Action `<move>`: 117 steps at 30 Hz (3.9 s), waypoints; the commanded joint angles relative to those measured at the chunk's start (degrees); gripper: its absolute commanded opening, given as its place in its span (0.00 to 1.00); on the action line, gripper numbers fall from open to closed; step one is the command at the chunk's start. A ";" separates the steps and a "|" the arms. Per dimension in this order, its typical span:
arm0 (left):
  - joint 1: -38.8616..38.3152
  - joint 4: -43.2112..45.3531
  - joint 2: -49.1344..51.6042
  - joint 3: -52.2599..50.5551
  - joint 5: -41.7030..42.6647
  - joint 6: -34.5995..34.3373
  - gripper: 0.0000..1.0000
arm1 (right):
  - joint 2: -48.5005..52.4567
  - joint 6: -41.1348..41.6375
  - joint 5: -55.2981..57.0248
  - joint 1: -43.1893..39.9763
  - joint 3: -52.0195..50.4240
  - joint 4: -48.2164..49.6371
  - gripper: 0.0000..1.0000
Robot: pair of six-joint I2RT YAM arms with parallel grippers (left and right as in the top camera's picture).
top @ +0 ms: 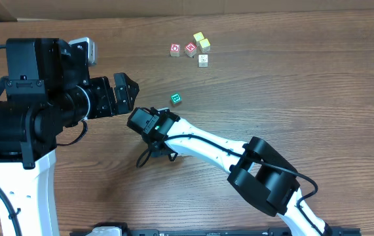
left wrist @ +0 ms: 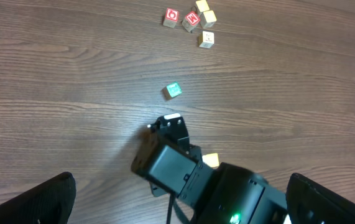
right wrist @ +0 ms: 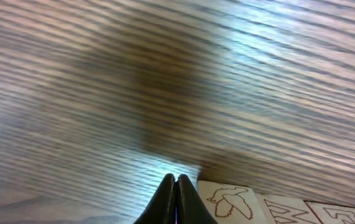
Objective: Flip 5 blocks
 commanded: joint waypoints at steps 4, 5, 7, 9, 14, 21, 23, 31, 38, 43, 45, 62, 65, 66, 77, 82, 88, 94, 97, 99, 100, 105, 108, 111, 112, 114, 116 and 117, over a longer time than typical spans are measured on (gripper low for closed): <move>0.26 0.11 -0.28 1.05 0.24 0.68 1.00 | -1.60 0.39 1.42 -2.71 0.17 -1.70 0.04; 0.26 0.11 -0.28 1.05 0.24 0.68 1.00 | -1.62 0.39 1.42 -2.82 0.17 -1.79 0.04; 0.26 0.11 -0.28 1.05 0.24 0.68 1.00 | -1.62 0.13 1.42 -2.80 0.17 -1.53 0.04; 0.26 0.11 -0.28 1.05 0.24 0.68 1.00 | -1.62 0.11 0.92 -2.80 0.50 -1.38 0.04; 0.26 0.11 -0.28 1.05 0.24 0.68 1.00 | -2.45 -5.05 -3.74 -2.82 4.85 -2.10 0.04; 0.26 0.11 -0.28 1.05 0.24 0.68 1.00 | -3.39 -5.01 -3.78 -3.13 13.75 -6.54 0.05; 0.26 0.11 -0.28 1.05 0.24 0.68 1.00 | -3.37 -4.90 -3.80 -3.10 13.44 -7.30 0.05; 0.26 0.11 -0.28 1.05 0.24 0.68 1.00 | -3.15 -3.26 -2.43 -3.02 4.26 -5.16 0.05; 0.26 0.13 -0.28 1.05 0.24 0.68 1.00 | -3.08 -3.26 -2.27 -3.17 -4.24 0.72 0.05; 0.26 0.11 -0.28 1.05 0.24 0.68 1.00 | -3.10 -3.26 -3.87 -2.95 -4.22 -0.39 0.05; 0.26 0.11 -0.28 1.05 0.24 0.68 1.00 | -3.10 -3.28 -5.57 -2.95 -4.22 -0.92 0.05; 0.26 0.11 -0.28 1.05 0.24 0.68 1.00 | -3.43 -6.27 -6.99 -8.39 15.67 -15.78 0.04; 0.26 0.11 -0.28 1.05 0.24 0.68 1.00 | -3.45 -5.81 -7.02 -11.74 17.14 -22.82 0.04; 0.26 0.13 -0.28 1.05 0.24 0.68 1.00 | -3.45 -5.86 -6.99 -13.16 17.14 -25.31 0.04; 0.26 0.13 -0.28 1.05 0.24 0.68 1.00 | -3.45 -1.11 -6.73 -25.05 14.43 -41.55 0.04; 0.26 0.11 -0.28 1.05 0.24 0.68 1.00 | -3.45 1.53 -6.51 -24.59 9.42 -40.98 0.04; 0.26 0.13 -0.28 1.05 0.24 0.68 1.00 | -3.45 3.21 -7.04 -23.21 2.78 -36.02 0.04; 0.26 0.11 -0.28 1.05 0.24 0.68 1.00 | -3.45 3.17 -7.69 -22.25 1.53 -34.47 0.04; 0.26 0.11 -0.28 1.05 0.24 0.68 1.00 | -3.45 2.93 -7.80 -21.70 1.51 -33.62 0.04; 0.26 0.13 -0.28 1.05 0.24 0.68 1.00 | -3.45 1.18 -8.90 -21.46 1.14 -32.39 0.04; 0.26 0.13 -0.28 1.05 0.24 0.68 1.00 | -3.45 0.63 -9.42 -21.40 0.90 -31.87 0.04; 0.26 0.11 -0.28 1.05 0.24 0.68 1.00 | -4.59 -1.27 -9.64 -21.35 -1.90 -28.79 0.04; 0.26 0.11 -0.28 1.05 0.24 0.68 1.00 | -7.34 -1.86 -9.55 -21.24 -4.70 -27.58 0.04; 0.26 0.13 -0.28 1.05 0.24 0.68 1.00 | -11.34 -1.99 -9.60 -21.24 -9.35 -24.11 0.04; 0.26 0.11 -0.28 1.05 0.24 0.68 1.00 | -12.96 -1.97 -9.81 -21.27 -11.52 -22.10 0.04; 0.26 0.11 -0.28 1.05 0.24 0.68 1.00 | -15.15 -1.99 -11.17 -21.31 -14.93 -18.36 0.04; 0.26 0.11 -0.28 1.05 0.24 0.68 1.00 | -16.50 -1.97 -11.85 -21.68 -17.88 -15.02 0.04; 0.26 0.13 -0.28 1.05 0.24 0.68 1.00 | -16.61 -1.97 -11.82 -21.84 -18.62 -14.27 0.04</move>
